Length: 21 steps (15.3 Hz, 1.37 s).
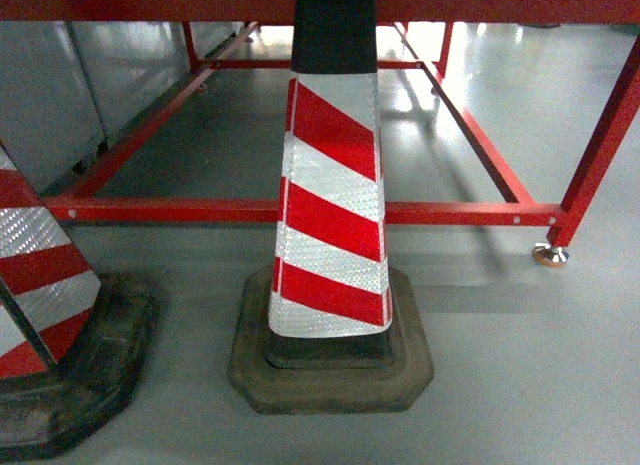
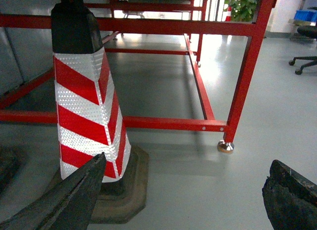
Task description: Sort blue parts and orange caps into right shelf containers
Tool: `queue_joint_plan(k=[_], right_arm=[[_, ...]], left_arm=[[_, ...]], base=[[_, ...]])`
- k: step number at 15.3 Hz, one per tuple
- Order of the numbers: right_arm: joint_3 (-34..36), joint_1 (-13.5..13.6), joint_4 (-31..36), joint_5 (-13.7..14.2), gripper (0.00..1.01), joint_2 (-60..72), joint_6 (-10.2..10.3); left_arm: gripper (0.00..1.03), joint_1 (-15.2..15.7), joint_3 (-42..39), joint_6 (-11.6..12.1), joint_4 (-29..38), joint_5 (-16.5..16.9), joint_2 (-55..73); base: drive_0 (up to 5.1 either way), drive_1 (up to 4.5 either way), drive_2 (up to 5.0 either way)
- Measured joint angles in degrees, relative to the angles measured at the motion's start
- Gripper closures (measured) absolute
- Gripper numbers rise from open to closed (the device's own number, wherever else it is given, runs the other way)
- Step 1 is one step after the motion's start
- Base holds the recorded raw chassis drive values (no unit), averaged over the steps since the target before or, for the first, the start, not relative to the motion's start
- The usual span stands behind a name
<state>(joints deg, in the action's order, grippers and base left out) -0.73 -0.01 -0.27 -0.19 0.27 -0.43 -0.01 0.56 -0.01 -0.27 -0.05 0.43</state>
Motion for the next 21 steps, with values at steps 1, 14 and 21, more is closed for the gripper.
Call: queue_joint_plan(k=[1, 14, 21], right_arm=[[0.0, 0.0, 0.0, 0.0, 0.03, 0.0, 0.0], [0.0, 0.0, 0.0, 0.0, 0.03, 0.0, 0.0], [0.0, 0.0, 0.0, 0.2, 0.03, 0.0, 0.0]], left_arm=[[0.05, 0.0, 0.0, 0.0, 0.0, 0.0, 0.0], [0.05, 0.0, 0.0, 0.0, 0.0, 0.0, 0.0], [0.05, 0.0, 0.0, 0.0, 0.0, 0.1, 0.0]], base=[[0.0, 0.0, 0.0], [0.0, 0.0, 0.0], [0.0, 0.0, 0.0]])
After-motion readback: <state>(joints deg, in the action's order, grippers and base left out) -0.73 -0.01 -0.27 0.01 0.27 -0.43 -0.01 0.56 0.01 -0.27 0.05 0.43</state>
